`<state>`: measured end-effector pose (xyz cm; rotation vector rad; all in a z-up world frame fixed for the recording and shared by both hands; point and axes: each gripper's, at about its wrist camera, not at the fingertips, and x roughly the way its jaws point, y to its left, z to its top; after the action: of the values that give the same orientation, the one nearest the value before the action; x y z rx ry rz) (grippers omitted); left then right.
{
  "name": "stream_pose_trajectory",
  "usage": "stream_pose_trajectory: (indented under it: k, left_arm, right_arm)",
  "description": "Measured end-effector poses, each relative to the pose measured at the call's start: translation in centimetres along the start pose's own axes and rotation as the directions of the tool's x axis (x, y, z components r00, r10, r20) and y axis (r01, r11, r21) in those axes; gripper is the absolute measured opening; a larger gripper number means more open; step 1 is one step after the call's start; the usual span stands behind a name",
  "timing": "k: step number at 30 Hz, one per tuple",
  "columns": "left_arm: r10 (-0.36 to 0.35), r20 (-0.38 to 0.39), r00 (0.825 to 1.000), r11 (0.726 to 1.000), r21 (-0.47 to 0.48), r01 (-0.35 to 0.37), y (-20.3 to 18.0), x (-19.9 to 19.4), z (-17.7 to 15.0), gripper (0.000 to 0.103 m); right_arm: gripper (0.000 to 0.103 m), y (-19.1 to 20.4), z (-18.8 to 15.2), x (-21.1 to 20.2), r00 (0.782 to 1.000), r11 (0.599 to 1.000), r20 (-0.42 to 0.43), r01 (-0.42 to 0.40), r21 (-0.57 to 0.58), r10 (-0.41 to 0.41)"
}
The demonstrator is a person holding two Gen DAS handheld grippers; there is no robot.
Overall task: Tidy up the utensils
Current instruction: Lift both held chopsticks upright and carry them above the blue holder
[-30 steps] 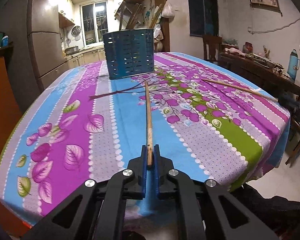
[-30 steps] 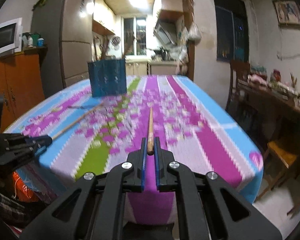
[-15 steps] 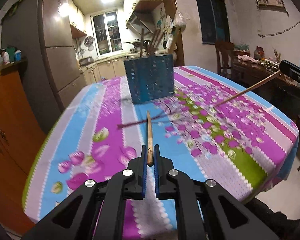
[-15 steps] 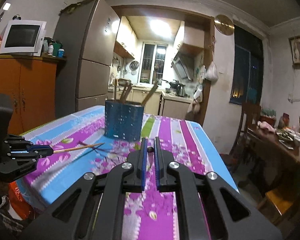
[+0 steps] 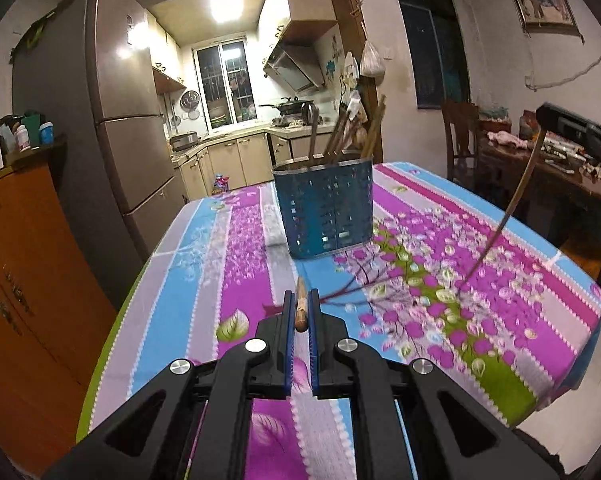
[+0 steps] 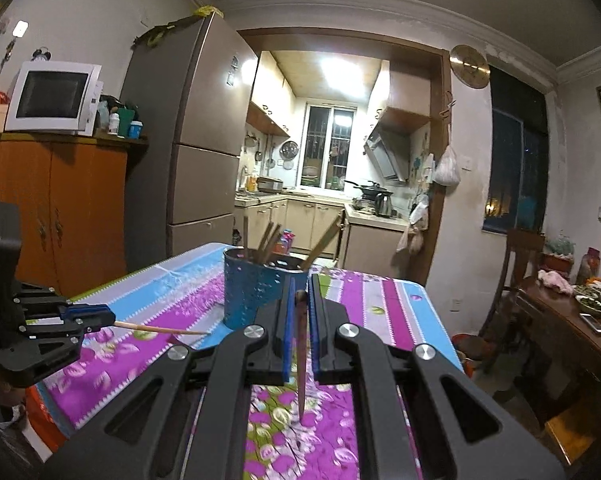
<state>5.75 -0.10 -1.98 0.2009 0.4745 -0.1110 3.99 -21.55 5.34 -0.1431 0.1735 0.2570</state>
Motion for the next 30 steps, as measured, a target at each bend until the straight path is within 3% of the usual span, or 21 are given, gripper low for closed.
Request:
stream_pose_trajectory:
  k: [10, 20, 30]
  left_arm:
    - [-0.083, 0.033, 0.996, 0.994, -0.063, 0.085, 3.1, -1.0, 3.8, 0.007]
    - [-0.120, 0.134, 0.984, 0.986, -0.097, 0.134, 4.8, -3.0, 8.0, 0.007]
    - [-0.099, 0.193, 0.976, 0.990, -0.080, 0.116, 4.9, -2.3, 11.0, 0.007]
  right_arm:
    - [0.005, -0.2, 2.3, 2.2, 0.998, 0.998, -0.008, -0.054, 0.027, 0.054]
    - [0.005, -0.2, 4.8, 3.7, 0.996, 0.995, 0.016, -0.085, 0.048, 0.084]
    - [0.005, -1.3, 5.7, 5.5, 0.992, 0.987, -0.008, -0.127, 0.095, 0.128]
